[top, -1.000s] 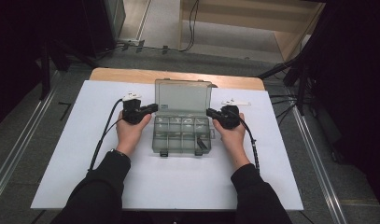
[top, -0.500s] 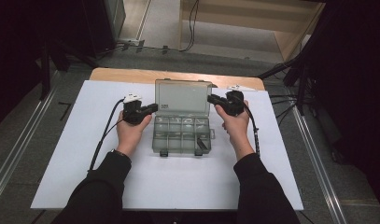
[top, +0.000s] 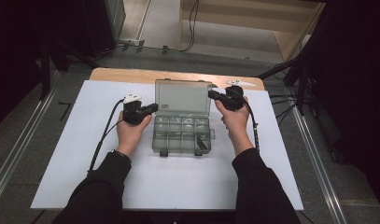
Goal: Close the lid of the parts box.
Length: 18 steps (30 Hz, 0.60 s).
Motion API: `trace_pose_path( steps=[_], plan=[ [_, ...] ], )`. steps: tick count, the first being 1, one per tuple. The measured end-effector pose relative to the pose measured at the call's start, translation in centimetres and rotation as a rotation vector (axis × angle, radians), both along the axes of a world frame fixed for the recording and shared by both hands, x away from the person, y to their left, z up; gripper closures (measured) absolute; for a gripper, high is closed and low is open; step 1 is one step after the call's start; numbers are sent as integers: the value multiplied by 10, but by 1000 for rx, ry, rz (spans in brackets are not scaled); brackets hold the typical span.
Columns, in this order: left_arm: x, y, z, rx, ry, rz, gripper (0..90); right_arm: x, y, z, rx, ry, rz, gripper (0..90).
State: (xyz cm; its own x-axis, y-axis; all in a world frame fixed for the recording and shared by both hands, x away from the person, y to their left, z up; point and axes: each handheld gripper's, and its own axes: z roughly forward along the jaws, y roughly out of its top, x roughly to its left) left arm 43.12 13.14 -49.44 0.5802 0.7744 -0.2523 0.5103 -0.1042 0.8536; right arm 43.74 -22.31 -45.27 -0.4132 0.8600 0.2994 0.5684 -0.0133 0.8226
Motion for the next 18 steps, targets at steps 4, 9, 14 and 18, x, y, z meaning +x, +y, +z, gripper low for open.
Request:
trace_pose_path(
  steps=[4,9,14,18],
  plan=[
    [1,1,0,-10,12,1,837,-3,-1,0,-3,-11,12,822],
    [2,4,1,-54,48,-4,809,-8,0,2,-20,-39,12,822],
    [3,11,8,-124,77,-17,721,-14,0,2,-34,-74,21,822],
    [3,17,17,-136,72,-36,722,-18,0,2,-42,-97,31,822]
  ],
)
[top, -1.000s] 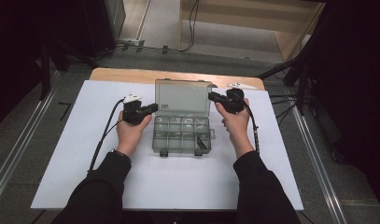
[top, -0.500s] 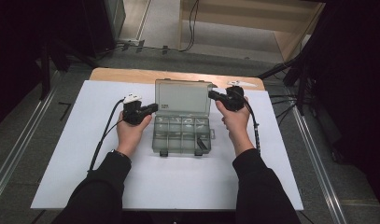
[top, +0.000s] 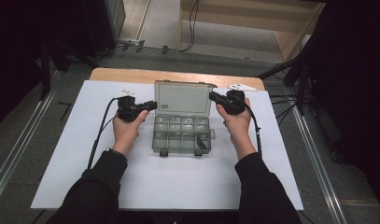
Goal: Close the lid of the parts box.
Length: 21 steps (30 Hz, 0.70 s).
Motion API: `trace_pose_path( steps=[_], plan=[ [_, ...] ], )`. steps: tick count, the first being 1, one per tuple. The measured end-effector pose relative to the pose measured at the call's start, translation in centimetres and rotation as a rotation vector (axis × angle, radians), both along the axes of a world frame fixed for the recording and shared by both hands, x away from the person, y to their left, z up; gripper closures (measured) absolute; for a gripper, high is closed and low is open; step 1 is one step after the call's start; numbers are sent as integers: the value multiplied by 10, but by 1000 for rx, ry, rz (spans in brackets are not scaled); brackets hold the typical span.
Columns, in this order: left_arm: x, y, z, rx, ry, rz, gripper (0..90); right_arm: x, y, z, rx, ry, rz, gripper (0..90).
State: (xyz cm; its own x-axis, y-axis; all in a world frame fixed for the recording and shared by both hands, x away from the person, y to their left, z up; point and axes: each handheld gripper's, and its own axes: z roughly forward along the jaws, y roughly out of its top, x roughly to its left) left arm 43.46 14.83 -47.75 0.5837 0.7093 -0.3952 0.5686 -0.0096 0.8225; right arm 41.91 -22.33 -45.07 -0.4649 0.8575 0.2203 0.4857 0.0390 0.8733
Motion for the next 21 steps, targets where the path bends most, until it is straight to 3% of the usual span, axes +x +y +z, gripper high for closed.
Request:
trace_pose_path(
  steps=[5,21],
  plan=[
    [2,6,7,-30,14,-15,725,-6,0,-1,-5,-33,3,821],
    [14,12,24,-49,34,-17,868,-18,-1,-3,-29,-95,8,821]
  ],
)
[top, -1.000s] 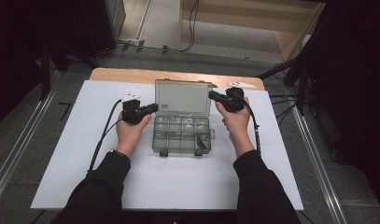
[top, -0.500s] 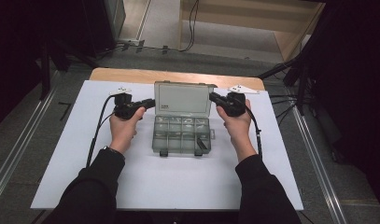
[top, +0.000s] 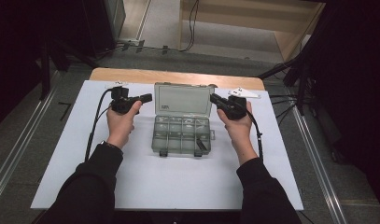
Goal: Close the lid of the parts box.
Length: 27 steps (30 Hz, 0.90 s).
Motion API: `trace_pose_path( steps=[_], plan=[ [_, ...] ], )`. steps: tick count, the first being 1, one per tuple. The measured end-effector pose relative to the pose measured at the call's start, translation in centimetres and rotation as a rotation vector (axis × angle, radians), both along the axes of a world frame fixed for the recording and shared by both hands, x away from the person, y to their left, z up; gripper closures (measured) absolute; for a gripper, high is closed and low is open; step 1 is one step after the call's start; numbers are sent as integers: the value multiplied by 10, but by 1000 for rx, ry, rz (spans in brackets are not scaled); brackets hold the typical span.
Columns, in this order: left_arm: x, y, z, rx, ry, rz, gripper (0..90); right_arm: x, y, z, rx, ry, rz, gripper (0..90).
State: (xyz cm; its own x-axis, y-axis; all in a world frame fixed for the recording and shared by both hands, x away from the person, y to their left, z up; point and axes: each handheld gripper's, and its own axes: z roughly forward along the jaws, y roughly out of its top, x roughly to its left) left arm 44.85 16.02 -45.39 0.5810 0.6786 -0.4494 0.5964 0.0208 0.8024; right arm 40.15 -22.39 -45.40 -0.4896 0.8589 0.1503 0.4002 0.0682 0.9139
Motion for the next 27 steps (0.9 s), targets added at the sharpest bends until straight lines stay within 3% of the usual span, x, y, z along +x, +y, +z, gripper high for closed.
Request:
trace_pose_path(
  steps=[7,11,21,27],
  plan=[
    [9,-6,-6,19,32,-5,892,-1,1,-1,-16,-40,29,820],
    [12,-10,-11,27,53,-17,893,-1,1,-1,-11,-39,31,820],
    [16,-18,-8,33,51,-17,893,-3,-2,-4,-5,-49,46,809],
    [14,-19,-7,34,40,-25,893,-6,-6,-2,46,-8,53,663]
  ],
)
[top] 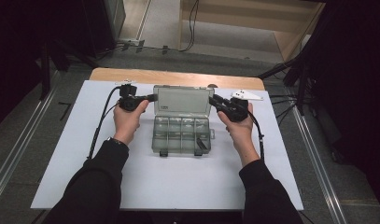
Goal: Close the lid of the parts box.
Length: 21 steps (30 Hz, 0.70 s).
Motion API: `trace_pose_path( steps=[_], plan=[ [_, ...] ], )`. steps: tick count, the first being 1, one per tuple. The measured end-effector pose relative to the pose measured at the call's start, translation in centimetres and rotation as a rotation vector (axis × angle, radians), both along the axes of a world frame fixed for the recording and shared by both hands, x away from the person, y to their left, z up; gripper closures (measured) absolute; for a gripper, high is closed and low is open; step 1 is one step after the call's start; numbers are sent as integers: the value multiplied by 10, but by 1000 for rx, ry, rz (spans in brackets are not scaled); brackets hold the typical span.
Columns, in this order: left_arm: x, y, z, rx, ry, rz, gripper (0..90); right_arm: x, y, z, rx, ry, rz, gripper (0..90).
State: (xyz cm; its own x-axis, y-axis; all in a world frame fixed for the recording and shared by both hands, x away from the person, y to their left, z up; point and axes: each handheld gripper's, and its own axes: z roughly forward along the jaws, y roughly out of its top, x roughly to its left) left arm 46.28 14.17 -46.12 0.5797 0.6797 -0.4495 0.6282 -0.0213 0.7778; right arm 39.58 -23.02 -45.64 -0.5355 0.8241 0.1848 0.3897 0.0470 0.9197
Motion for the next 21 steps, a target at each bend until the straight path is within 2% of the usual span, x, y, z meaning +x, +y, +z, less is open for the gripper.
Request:
trace_pose_path(
  steps=[5,11,14,21],
  plan=[
    [-1,-2,0,2,-10,-6,893,-3,-10,-2,32,11,8,589],
    [-2,-4,-1,2,-15,-13,893,-11,-26,-3,47,15,37,572],
    [-3,-5,-1,2,-16,-22,893,-12,-34,-5,63,25,40,612],
    [-4,-5,-2,-1,-19,-20,893,-8,-30,-5,48,68,-40,797]
  ],
)
